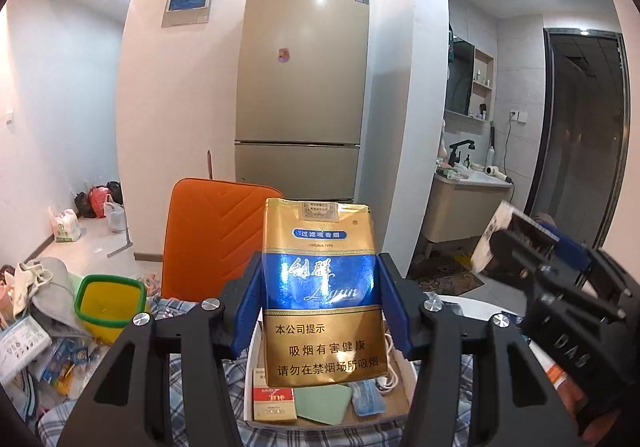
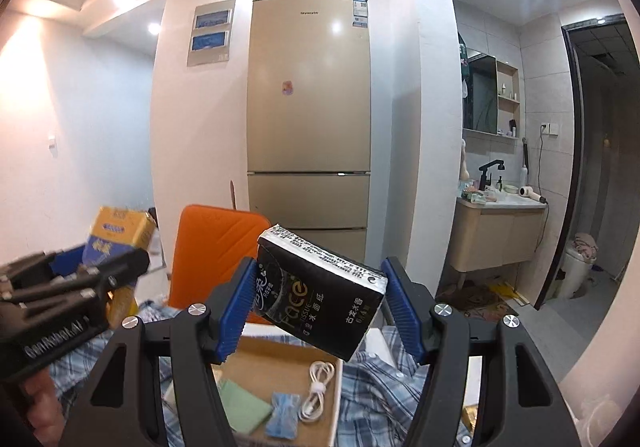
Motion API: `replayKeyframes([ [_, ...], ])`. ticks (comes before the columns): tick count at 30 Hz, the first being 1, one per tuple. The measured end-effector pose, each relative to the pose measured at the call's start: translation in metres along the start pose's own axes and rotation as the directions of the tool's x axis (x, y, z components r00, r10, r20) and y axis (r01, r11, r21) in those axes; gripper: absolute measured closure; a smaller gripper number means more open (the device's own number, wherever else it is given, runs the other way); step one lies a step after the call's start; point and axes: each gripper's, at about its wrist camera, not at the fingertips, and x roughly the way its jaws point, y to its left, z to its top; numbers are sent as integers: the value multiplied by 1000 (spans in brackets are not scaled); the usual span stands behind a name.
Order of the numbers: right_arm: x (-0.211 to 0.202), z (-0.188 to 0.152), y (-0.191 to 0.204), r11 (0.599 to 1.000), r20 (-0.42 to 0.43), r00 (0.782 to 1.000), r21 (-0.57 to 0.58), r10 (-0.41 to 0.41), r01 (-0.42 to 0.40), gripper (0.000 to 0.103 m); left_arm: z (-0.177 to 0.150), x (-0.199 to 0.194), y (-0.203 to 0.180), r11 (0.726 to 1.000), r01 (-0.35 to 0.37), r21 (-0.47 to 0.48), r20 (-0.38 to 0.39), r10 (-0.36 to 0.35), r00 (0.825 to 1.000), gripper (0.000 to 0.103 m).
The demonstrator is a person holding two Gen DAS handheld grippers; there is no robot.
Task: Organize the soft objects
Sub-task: 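Carry both packs over the box and open both tools to drop them inside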
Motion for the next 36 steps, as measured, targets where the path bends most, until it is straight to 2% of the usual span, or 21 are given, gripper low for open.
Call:
replayKeyframes([
  [7, 21, -11, 4, 1000, -24, 1000, 10, 10, -10, 37, -14, 22, 5, 1000, -5, 0, -39, 5, 999, 50],
  [10, 38, -20, 3, 1000, -61, 998, 20, 8, -7, 37, -21, 44, 7, 1000, 19, -7, -106, -20, 994, 50],
  [16, 74, -42, 4, 1000, -146, 989, -5, -23, 22, 37, -44, 88, 9, 1000, -10, 11, -211, 12, 977, 50],
  [20, 100, -60, 3, 1000, -222, 975, -8, -26, 25, 37, -61, 115, 12, 1000, -7, 15, -298, 11, 955, 50],
  [24, 122, -83, 5, 999, -286, 958, -35, -28, 19, 37, -73, 128, 14, 999, -20, 25, -339, 27, 940, 50],
  [27, 137, -93, 6, 1000, -330, 944, -24, -8, 1, 38, -78, 135, 19, 1000, -8, 8, -373, 11, 928, 49],
  [36, 160, -121, 11, 999, -409, 912, -37, -7, -9, 37, -84, 139, 24, 1000, -25, 16, -396, 29, 918, 48],
])
